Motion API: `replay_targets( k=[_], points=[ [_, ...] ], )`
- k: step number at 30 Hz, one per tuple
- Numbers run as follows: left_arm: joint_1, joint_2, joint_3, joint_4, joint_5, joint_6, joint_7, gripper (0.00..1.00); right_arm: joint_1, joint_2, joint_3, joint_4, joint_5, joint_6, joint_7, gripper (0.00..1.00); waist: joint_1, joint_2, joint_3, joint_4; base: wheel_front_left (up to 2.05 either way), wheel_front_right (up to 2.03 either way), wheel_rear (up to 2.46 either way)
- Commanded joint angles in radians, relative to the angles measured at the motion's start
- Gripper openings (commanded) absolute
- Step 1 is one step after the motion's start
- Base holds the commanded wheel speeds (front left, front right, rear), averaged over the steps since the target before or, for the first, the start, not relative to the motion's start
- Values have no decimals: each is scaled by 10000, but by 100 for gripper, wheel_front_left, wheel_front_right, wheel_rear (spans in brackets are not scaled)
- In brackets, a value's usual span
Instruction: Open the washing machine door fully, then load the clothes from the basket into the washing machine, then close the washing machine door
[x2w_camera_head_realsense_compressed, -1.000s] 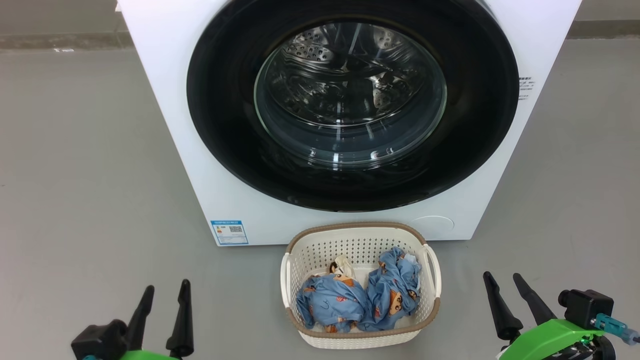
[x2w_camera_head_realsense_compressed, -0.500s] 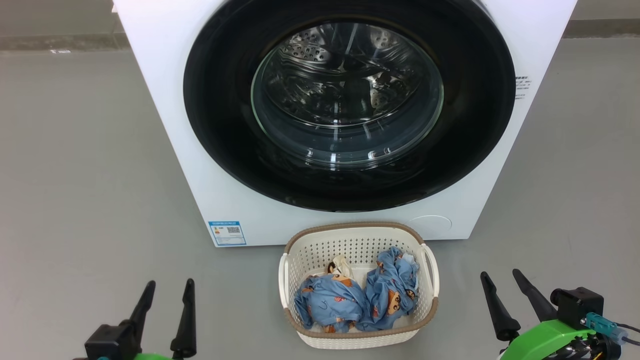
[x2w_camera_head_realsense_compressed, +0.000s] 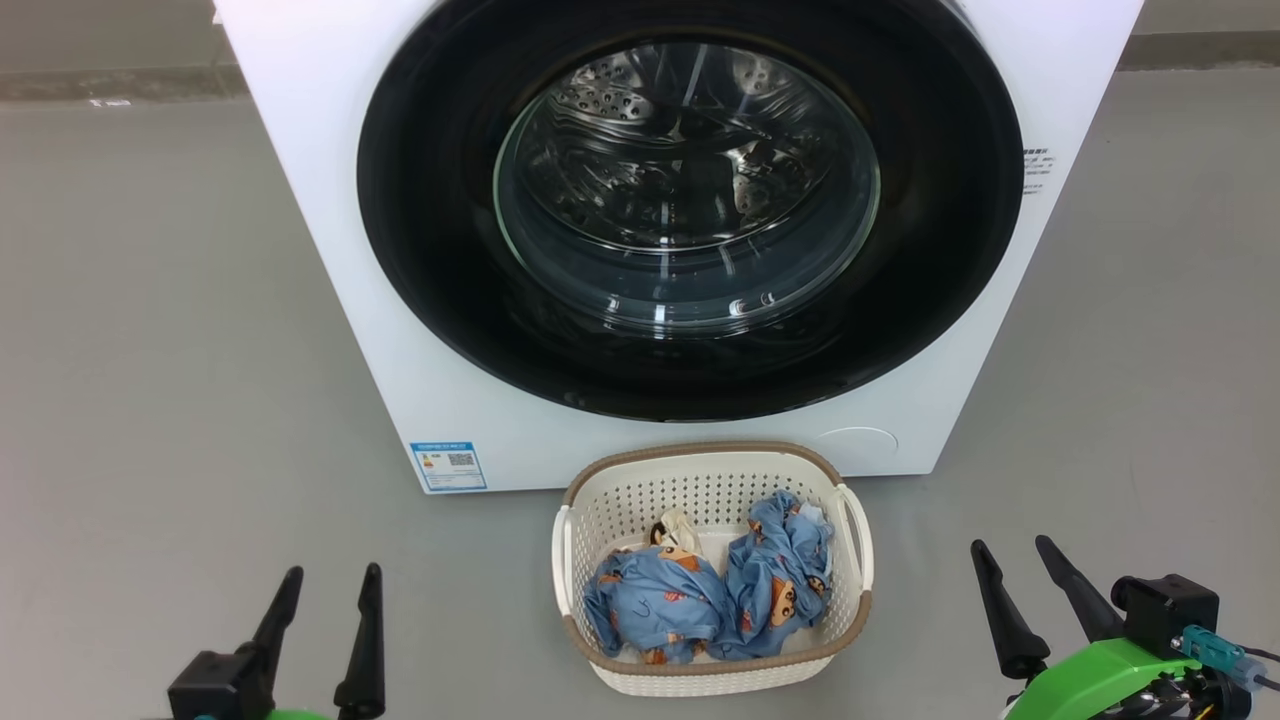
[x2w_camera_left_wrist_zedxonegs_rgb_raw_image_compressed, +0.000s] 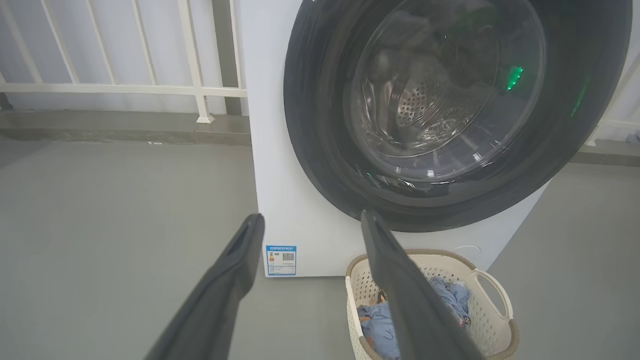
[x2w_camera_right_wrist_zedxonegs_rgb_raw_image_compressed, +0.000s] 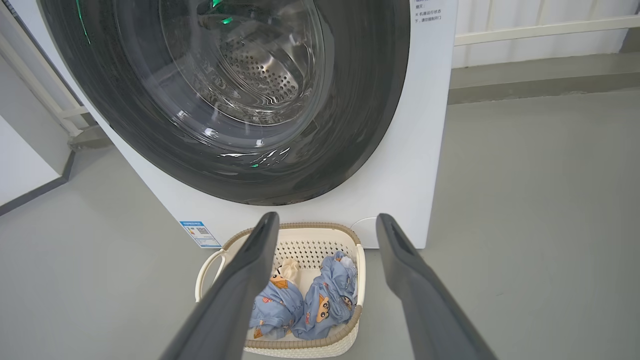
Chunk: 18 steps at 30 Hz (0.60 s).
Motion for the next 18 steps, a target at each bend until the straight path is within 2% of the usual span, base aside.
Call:
replay_targets(
  k=[1, 9, 18],
  points=[
    [-342, 221, 321, -170, 244, -27, -134, 100, -265, -48, 161, -252, -110, 16, -121, 100, 0, 0, 7, -14, 0, 0, 0],
    [-352, 201, 308, -320, 579, -27, -134, 100, -263, 3, 78, -288, -168, 16, -125, 100, 0, 0, 60, -21, 35, 35, -70],
    [-363, 211, 275, -367, 586, -27, -134, 100, -287, 10, 58, -326, -194, 16, -124, 100, 0, 0, 146, 29, 95, 95, -191]
  ],
)
